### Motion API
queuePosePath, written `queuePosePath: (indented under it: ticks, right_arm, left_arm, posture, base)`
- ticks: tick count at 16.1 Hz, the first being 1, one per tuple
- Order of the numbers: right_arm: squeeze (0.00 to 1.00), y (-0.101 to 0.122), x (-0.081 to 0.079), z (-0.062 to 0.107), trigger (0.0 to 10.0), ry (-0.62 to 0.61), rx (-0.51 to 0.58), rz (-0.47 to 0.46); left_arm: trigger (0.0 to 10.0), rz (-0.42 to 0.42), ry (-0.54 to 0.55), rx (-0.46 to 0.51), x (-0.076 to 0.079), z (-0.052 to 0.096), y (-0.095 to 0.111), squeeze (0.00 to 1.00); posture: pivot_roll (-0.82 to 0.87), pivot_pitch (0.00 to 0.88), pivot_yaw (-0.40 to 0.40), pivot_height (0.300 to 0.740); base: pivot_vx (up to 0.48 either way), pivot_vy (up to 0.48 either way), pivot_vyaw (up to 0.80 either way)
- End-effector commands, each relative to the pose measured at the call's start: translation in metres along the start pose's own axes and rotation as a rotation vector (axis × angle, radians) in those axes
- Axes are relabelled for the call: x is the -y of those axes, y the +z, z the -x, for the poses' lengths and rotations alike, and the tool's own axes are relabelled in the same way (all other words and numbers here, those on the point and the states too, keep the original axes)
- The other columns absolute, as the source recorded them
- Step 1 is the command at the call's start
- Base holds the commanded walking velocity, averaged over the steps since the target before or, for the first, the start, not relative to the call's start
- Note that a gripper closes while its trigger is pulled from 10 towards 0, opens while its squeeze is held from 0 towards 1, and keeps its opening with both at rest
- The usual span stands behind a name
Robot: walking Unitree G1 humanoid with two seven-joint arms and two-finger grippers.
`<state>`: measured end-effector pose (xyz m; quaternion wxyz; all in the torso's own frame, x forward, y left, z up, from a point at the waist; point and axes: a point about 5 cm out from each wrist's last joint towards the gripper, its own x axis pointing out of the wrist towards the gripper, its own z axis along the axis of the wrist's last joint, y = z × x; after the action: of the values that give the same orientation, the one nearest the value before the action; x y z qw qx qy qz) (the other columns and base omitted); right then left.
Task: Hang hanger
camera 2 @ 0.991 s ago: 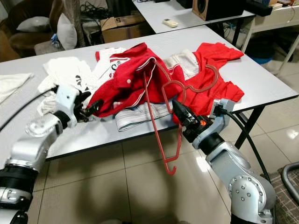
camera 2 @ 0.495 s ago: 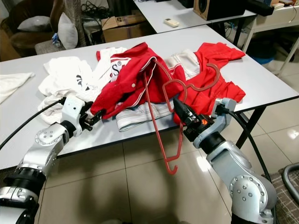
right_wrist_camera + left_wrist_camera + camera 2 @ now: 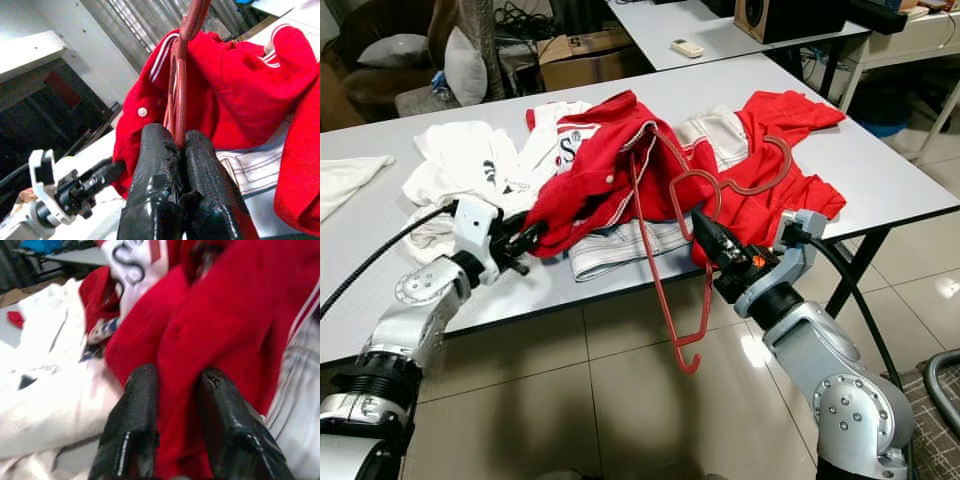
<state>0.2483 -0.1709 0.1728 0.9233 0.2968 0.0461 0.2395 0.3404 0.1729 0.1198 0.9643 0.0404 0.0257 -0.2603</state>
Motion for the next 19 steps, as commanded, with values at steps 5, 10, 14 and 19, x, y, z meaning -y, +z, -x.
queuePosePath:
  ticks: [5, 10, 14, 19]
  right_arm:
    - [0.0, 0.003, -0.003, 0.004, 10.0, 0.008, 0.028, 0.001]
    - [0.0, -0.007, -0.012, 0.008, 10.0, 0.072, -0.059, 0.071]
    - [0.0, -0.017, -0.007, 0.009, 10.0, 0.039, -0.109, 0.069]
    - [0.0, -0.037, 0.005, 0.005, 10.0, -0.037, -0.218, 0.076]
  left_arm:
    - [0.0, 0.029, -0.015, 0.095, -0.007, -0.01, 0.031, 0.0]
    - [0.0, 0.09, -0.024, 0.259, -0.009, -0.019, 0.087, 0.0]
    - [0.0, 0.088, -0.118, 0.365, 0.0, -0.023, 0.139, 0.0]
    - [0.0, 0.069, -0.24, 0.425, 0.018, -0.015, 0.171, 0.0]
  posture:
    - [-0.14, 0.0, 0.15, 0.74]
    - [-0.14, 0.0, 0.149, 0.74]
    - [-0.13, 0.0, 0.166, 0.74]
    - [-0.11, 0.0, 0.166, 0.74]
  base:
    - [0.0, 0.0, 0.0]
    - [0.0, 0.0, 0.0]
    - [0.0, 0.0, 0.0]
    - [0.0, 0.0, 0.0]
